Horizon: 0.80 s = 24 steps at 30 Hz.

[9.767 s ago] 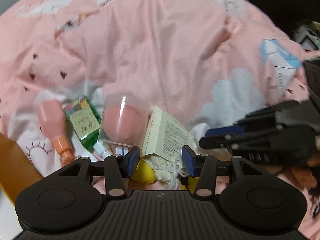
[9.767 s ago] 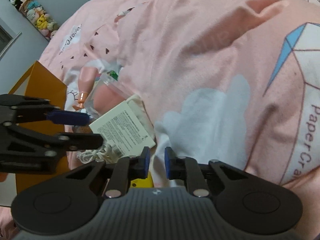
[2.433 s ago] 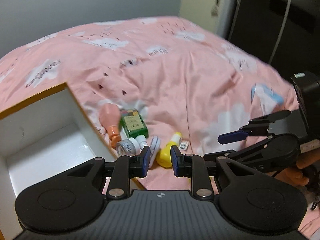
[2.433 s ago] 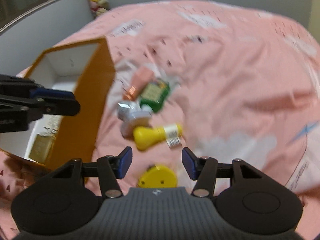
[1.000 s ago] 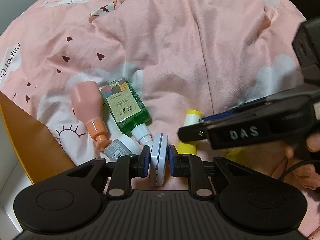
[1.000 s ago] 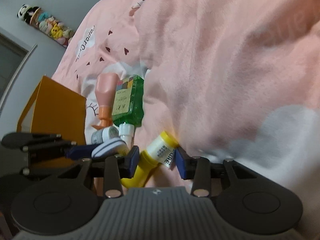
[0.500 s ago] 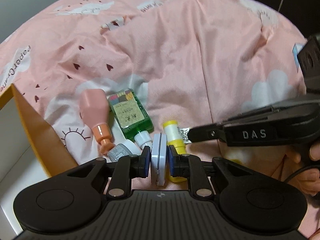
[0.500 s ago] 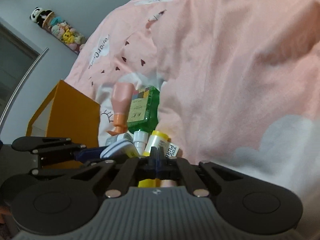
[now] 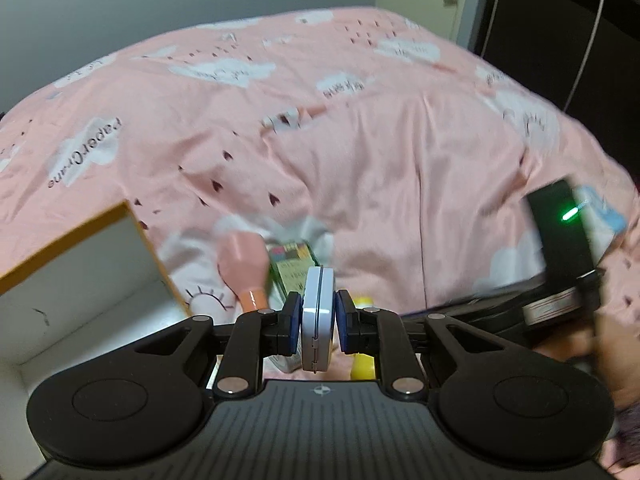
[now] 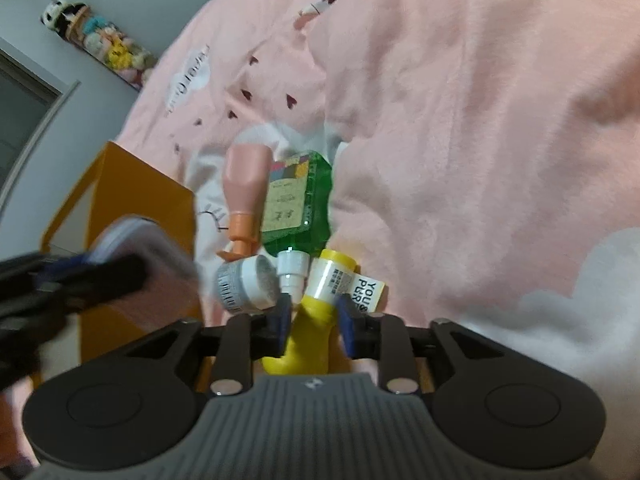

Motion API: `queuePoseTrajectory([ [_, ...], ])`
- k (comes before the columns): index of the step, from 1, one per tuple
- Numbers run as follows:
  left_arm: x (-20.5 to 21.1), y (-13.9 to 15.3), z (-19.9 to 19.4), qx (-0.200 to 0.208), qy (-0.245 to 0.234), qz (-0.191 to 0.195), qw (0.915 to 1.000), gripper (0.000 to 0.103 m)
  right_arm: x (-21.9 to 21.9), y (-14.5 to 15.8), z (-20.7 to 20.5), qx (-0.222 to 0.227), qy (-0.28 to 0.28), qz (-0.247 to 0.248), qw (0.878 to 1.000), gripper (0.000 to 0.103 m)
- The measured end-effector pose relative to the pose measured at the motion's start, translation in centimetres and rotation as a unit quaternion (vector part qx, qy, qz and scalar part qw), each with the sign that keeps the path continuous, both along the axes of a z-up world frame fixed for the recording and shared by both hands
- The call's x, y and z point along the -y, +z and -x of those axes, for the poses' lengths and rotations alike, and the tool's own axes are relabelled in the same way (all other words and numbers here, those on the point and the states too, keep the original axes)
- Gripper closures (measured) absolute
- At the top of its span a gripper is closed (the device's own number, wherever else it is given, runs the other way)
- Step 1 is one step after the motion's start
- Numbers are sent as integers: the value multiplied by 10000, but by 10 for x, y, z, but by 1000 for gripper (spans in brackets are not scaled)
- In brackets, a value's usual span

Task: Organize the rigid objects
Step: 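Carry tin and tube into the box and open both tools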

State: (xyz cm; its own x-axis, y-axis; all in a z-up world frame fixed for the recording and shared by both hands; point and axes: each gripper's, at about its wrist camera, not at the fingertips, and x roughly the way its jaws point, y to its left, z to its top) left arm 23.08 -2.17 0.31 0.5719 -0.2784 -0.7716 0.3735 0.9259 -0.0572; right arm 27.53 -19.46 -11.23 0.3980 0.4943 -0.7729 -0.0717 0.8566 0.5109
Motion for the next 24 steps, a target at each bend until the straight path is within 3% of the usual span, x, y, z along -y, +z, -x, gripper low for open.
queuePoseTrajectory([
  [4,-18,16,5,114,163,188,9996,83,-4,-12,-10,-204,-7,-8,9998,74],
  [9,-50,32,12,188,461,368,9981,83,-3,-4,-4,-26,77,-75,9999,79],
  [11,-65,37,16,174,611,507,9967,83,-4,12,4,245,167,-89,9995,79],
  [18,-109,35,29,194,1299,426,9904,83,-17,80,24,1279,580,-335,9895,79],
  [24,-135,11,31,-40,1731,575,9832,83,-67,125,30,2048,1554,-339,9658,79],
])
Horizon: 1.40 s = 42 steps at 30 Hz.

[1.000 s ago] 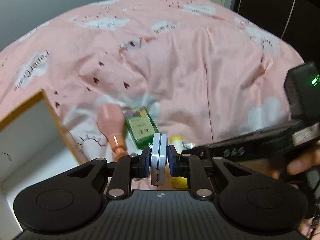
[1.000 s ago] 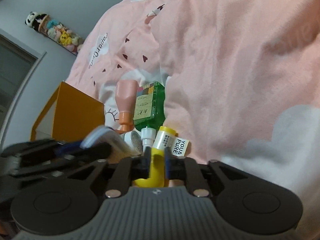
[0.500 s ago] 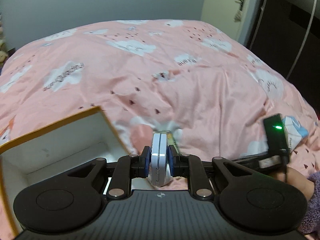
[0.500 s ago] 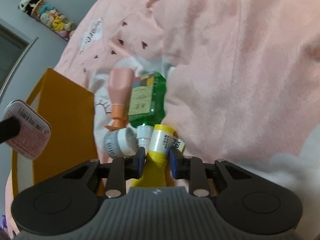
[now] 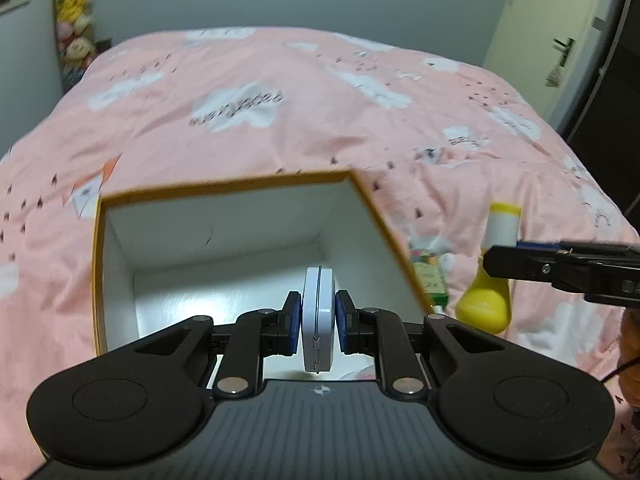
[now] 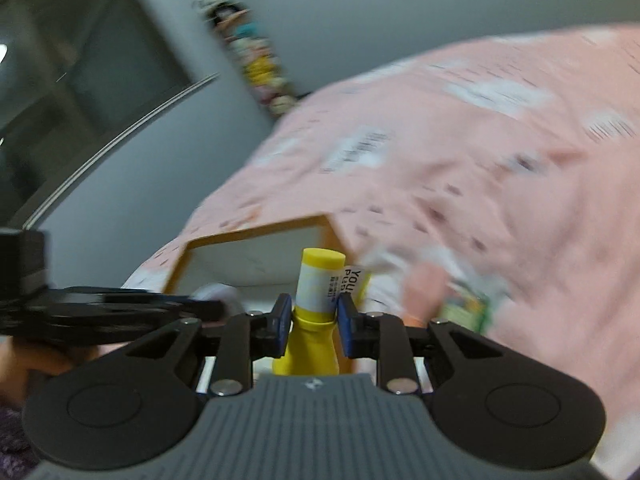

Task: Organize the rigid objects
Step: 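Carry tin and tube into the box and open both tools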

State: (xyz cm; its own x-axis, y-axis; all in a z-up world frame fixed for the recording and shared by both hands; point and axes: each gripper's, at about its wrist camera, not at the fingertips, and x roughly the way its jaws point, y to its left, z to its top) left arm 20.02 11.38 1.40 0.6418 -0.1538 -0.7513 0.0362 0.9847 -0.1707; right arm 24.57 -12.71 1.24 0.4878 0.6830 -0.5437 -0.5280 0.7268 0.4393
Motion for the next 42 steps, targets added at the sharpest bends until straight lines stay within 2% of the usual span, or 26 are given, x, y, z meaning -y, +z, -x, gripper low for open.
queuePoseTrajectory([
  [3,-10,-14,-2,-128,226,144,9996,83,-37,4,-3,273,526,375,9975,79],
  [9,-33,-40,-10,-408,608,516,9960,83,-100,-16,-18,429,1239,1325,9825,79],
  [12,-44,-50,-16,-517,793,752,9927,83,-124,-27,-17,650,1600,1840,9676,80],
  [17,-50,-59,-19,-593,887,1000,9892,83,-145,-44,-9,1006,2191,2616,9346,80],
  [22,-47,-66,-22,-636,877,1167,9872,83,-150,-51,-5,1181,2479,3073,9111,80],
  [27,-41,-70,-24,-675,879,1324,9850,83,-153,-51,-1,1114,2833,3438,8883,80],
  [29,-40,-71,-24,-685,866,1371,9844,83,-151,-49,-2,1057,2889,3443,8870,82],
  [34,-39,-73,-23,-723,884,1530,9816,83,-143,-42,-9,780,2896,3297,8952,83],
  [38,-39,-73,-23,-698,803,1855,9769,83,-144,-38,-13,818,2884,3368,8926,83],
  [42,-35,-70,-24,-659,728,1841,9780,83,-144,-33,-11,914,2780,3471,8910,83],
])
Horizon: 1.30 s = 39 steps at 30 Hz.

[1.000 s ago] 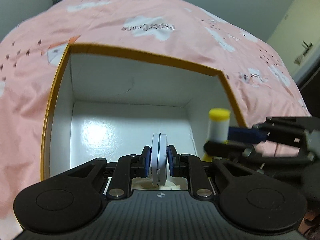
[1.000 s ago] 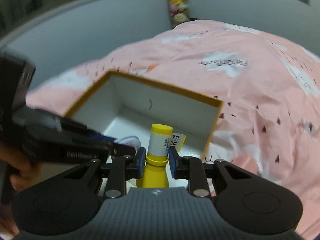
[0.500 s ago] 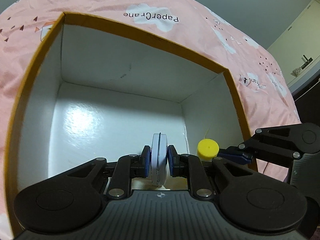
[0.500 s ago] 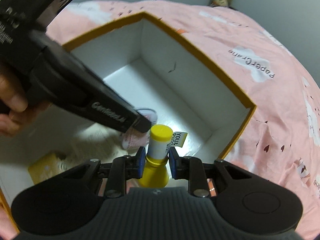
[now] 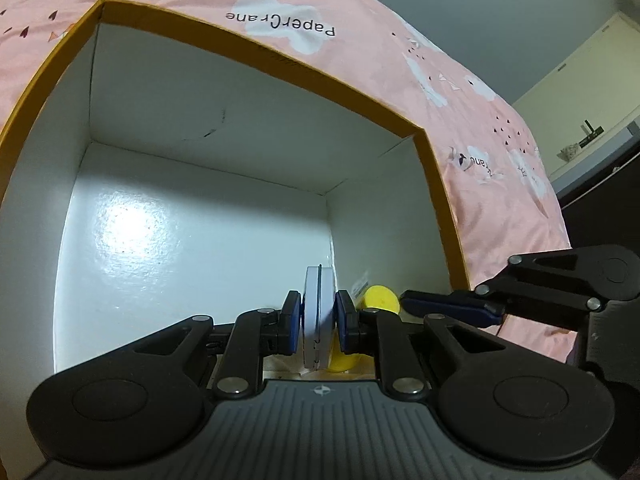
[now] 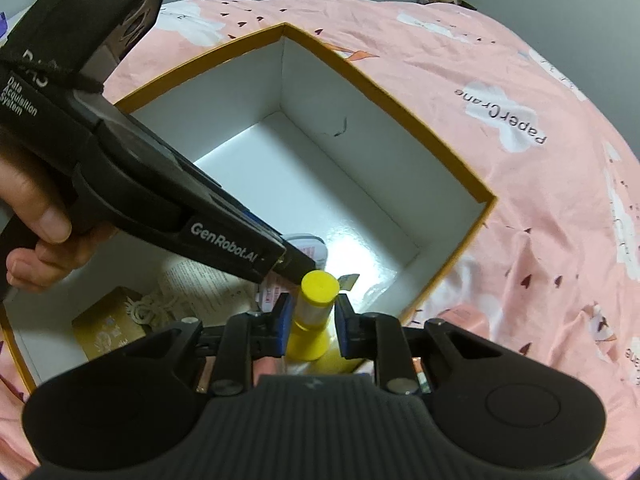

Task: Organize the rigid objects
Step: 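Carry tin and tube into the box and open both tools, then withdraw both tools and grasp the yellow tape measure with right tool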

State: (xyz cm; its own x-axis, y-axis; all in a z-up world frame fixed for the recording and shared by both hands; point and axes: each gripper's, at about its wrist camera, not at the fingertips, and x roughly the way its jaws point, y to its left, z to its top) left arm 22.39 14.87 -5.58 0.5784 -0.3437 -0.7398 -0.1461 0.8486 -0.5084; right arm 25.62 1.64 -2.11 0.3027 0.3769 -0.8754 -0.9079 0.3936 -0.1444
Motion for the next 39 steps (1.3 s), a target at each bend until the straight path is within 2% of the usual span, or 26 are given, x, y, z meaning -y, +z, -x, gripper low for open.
queuePoseTrajectory([
  [3,-1,-1,0,-23,22,74,10000,83,5,7,0,29,-35,-72,10000,83],
  [8,-4,-7,0,-176,186,-66,9997,83,25,19,13,192,-183,-304,9992,82],
  [16,-4,-14,0,-295,223,-46,9993,83,57,38,18,325,-789,-786,9933,77],
  [22,4,-11,-1,-435,127,-428,9981,80,83,41,13,219,-1334,-1011,9856,76],
  [24,9,-6,0,-429,98,-684,9967,75,91,40,10,144,-1489,-1063,9830,76],
  [25,11,-4,1,-407,91,-816,9958,73,92,38,9,125,-1553,-1079,9819,76],
  [27,15,1,3,-348,71,-1072,9936,62,97,34,6,91,-1656,-1115,9798,74],
  [29,19,6,5,-282,52,-1299,9911,59,103,30,6,71,-1776,-1171,9771,68],
  [30,22,10,5,-242,49,-1391,9900,59,107,30,7,58,-1832,-1198,9757,64],
  [34,28,23,12,-22,-32,-1458,9893,59,129,21,11,-49,-2178,-1299,9673,63],
  [39,51,45,26,505,-455,-1541,9857,59,165,0,17,-442,-2811,-1387,9486,63],
])
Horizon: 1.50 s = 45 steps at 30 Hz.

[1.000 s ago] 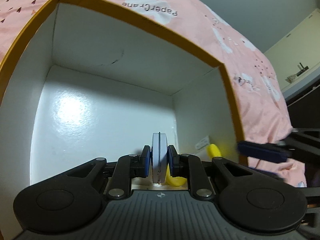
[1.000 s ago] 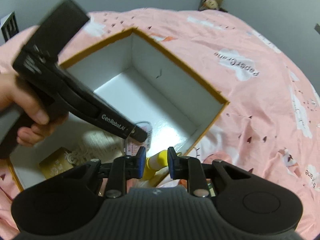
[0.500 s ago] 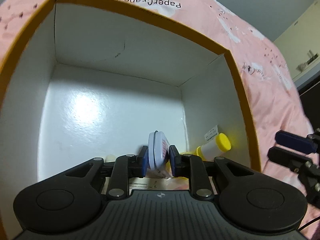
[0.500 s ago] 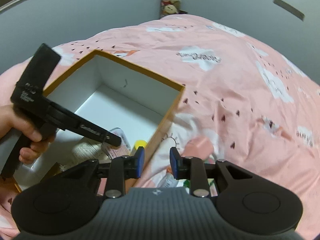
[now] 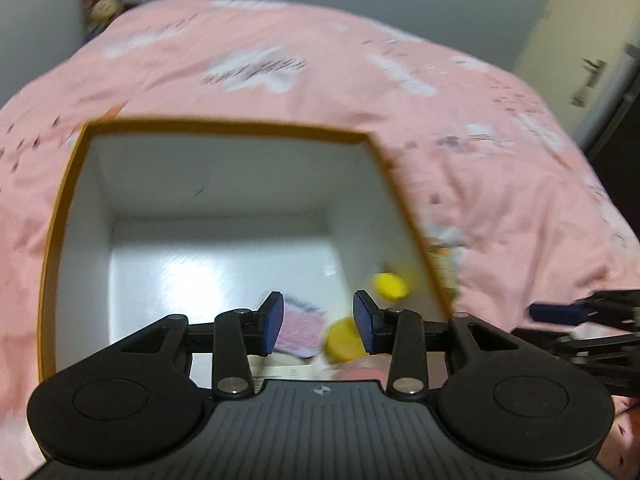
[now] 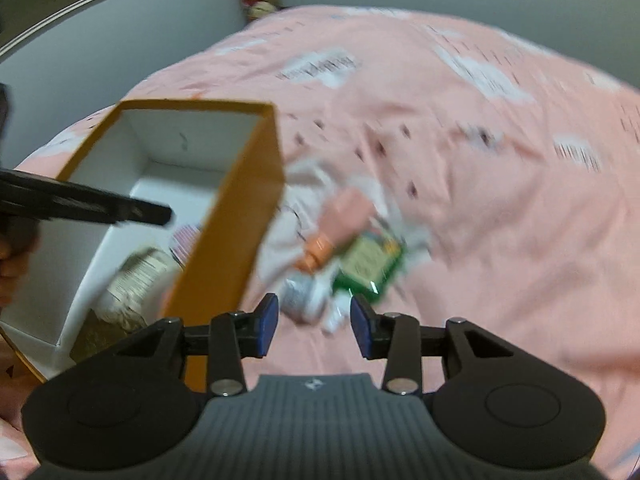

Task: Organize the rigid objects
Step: 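Withdraw both tools and grasp the yellow tape measure with right tool, then grasp the white jar with left tool while right tool holds tape measure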

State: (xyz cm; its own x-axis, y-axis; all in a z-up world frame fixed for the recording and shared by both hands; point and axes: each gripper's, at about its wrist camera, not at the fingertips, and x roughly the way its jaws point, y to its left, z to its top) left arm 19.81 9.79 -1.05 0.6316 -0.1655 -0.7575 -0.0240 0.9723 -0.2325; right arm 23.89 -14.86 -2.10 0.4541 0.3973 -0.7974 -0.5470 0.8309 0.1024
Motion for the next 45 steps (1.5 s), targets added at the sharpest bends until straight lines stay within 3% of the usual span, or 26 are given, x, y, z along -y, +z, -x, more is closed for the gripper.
queuePoseTrajectory([
  [8,54,22,17,393,-1017,-164,9939,59,42,-37,27,-575,-804,-211,9949,58],
  [10,68,22,19,454,-1290,-265,9902,59,50,-45,33,-708,-998,-294,9920,55],
  [12,80,21,22,474,-1529,-412,9862,59,56,-52,35,-813,-1182,-380,9889,45],
  [17,102,13,23,426,-1924,-846,9767,59,67,-67,35,-1148,-1423,-611,9812,43],
  [28,134,3,15,379,-2823,-1818,9412,59,70,-101,26,-1719,-1530,-671,9709,41],
  [30,138,0,13,341,-2950,-1935,9351,59,67,-102,26,-1734,-1488,-599,9717,46],
  [34,144,-4,9,292,-3311,-2226,9165,59,68,-99,29,-1636,-1479,-605,9735,46],
  [40,155,-14,-9,161,-3960,-2789,8747,51,65,-75,28,-1146,-1215,-820,9825,46],
  [45,167,-28,-34,-98,-4511,-2995,8407,47,58,-66,3,-678,-1074,-640,9898,46],
])
